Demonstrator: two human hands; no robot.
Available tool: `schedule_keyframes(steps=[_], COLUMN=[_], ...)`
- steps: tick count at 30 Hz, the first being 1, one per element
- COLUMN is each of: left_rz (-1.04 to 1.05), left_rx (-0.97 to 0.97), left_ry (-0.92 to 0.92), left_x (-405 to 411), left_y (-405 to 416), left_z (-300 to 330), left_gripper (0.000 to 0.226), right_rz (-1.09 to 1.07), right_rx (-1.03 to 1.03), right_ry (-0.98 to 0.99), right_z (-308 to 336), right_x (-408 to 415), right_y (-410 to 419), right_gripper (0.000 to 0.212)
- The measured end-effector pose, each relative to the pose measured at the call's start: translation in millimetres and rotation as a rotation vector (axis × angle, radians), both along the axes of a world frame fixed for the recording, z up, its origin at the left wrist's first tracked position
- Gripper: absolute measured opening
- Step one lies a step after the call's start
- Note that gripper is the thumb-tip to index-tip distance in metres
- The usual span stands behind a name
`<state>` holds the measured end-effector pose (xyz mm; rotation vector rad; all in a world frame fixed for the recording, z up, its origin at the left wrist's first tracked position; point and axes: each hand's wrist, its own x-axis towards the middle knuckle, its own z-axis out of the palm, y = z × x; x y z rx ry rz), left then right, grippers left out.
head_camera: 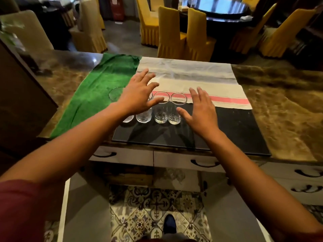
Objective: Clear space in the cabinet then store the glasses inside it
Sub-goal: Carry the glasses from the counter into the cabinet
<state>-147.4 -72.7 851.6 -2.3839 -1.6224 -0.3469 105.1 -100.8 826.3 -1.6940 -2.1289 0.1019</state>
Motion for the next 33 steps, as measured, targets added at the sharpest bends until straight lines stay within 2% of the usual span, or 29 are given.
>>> schedule_keyframes(steps=[8, 15, 22, 33], left_rz=[-0.017, -0.01, -0.009, 0.039], left_rx=[-0.08, -0.064, -0.072, -0.083], left_ry=[0.04, 0.014, -0.006, -0.053], left_x=[9, 9, 10, 15], left_y=[13, 18, 17, 12], left_z=[-17, -22, -23, -23], left_gripper=[0.096, 0.088, 0.092, 0.086], right_rz=[0.075, 0.133, 0.128, 0.105], right_rx=[-0.071, -0.051, -0.057, -0.081], right_ry=[0.022, 0.042, 0.072, 0.189], right_z=[-16, -20, -23, -18], right_x=[-1, -4, -5, -9], right_y=[36, 43, 44, 40], right_gripper=[0.094, 0.079, 0.079, 0.073])
